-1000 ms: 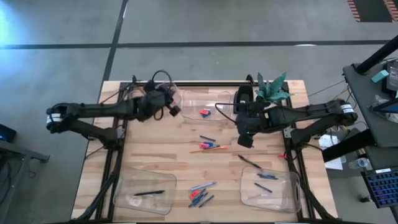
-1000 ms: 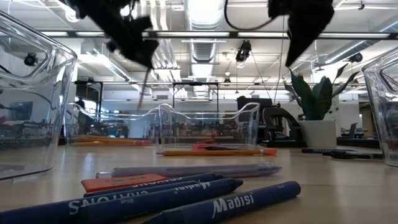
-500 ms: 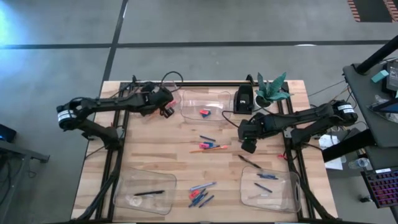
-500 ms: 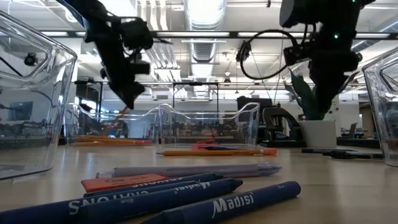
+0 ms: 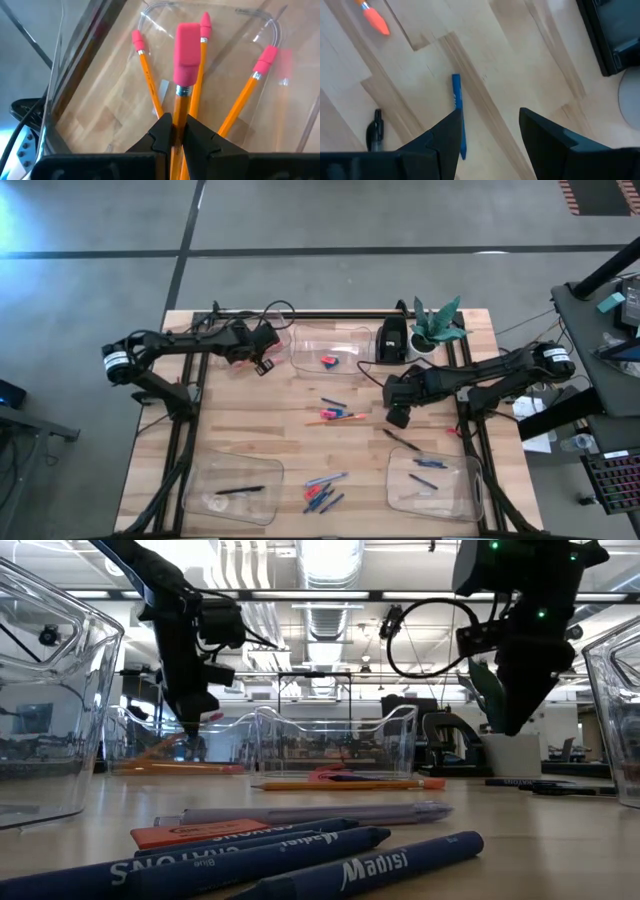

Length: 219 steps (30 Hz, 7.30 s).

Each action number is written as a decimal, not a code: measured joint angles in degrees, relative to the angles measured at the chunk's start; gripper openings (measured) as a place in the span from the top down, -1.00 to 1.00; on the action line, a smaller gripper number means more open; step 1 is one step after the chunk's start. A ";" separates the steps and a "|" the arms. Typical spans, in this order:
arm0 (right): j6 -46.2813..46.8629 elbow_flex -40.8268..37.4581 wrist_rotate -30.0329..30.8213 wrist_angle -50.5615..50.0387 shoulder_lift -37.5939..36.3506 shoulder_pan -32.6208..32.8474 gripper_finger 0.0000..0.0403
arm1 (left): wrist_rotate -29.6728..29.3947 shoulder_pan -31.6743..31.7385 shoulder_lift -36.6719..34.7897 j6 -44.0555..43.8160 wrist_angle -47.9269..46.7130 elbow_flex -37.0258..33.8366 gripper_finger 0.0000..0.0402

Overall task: Sort crayons/erasers/pens/pencils in bins
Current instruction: Put the orange pencil into the top left transparent bin, then put the dark blue crayon into the bottom right transparent bin, then put the orange pencil into the top left transparent bin

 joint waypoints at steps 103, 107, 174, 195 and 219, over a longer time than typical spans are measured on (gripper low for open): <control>9.08 -14.49 -4.92 18.52 1.57 0.28 0.92 | 9.86 -39.23 -11.28 -10.51 44.06 -0.04 0.46; 7.68 -13.20 -5.17 17.92 1.39 0.28 0.93 | 9.88 -39.23 -11.28 -10.54 44.06 -0.04 0.46; 62.25 9.65 -5.56 -2.46 15.89 54.29 0.94 | 9.91 -39.63 -4.44 -15.30 47.30 -4.52 0.46; 63.71 9.34 -6.69 -3.19 15.72 54.16 0.40 | 13.56 -40.33 0.38 -13.11 48.04 -4.52 0.46; 37.82 10.25 20.49 -4.18 -1.79 51.85 0.33 | 6.38 -41.21 19.08 -4.59 50.06 -1.97 0.46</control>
